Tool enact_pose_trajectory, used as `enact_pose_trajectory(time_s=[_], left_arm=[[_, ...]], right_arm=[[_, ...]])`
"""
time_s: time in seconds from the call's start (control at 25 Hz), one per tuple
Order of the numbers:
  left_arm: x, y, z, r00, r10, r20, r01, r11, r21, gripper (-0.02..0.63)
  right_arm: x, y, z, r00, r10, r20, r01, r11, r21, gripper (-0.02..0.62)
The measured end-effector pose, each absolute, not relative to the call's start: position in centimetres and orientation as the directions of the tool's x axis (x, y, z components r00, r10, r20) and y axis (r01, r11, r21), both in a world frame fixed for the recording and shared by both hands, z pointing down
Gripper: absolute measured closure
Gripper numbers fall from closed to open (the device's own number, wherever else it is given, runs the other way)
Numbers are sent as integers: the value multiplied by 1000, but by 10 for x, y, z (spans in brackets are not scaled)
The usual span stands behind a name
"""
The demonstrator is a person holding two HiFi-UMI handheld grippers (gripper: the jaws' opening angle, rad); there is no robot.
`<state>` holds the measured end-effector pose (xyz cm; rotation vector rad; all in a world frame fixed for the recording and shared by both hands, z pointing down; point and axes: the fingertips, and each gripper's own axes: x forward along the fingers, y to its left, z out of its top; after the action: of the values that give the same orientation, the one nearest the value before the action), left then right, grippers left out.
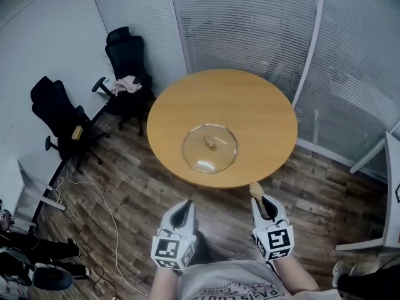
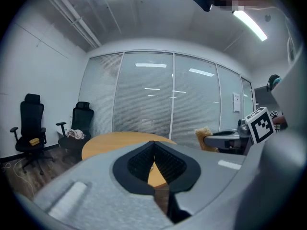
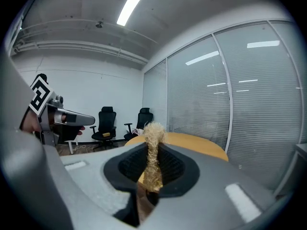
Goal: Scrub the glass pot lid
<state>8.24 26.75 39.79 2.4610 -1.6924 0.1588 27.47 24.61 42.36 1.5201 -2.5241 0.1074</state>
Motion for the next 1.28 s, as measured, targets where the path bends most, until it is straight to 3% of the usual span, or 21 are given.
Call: enact_pose_trajectory(time_s=[0.68,0.88,1.28], left_arm=[[-10,-12,373,620,-768,159,-782,-621,54,600],[-44,-58,382,635,-751,181,-771,-631,86,600],[-39,-96,399,623,-765,162,-781,-599,177,598]], right_arm=[[175,28,408,-196,-955,222,-977,209,39,534],[143,-7,412,-161,-957,243,-984,173,31,534],[155,-56,445,-188,-927,323,-980,200,4,534]])
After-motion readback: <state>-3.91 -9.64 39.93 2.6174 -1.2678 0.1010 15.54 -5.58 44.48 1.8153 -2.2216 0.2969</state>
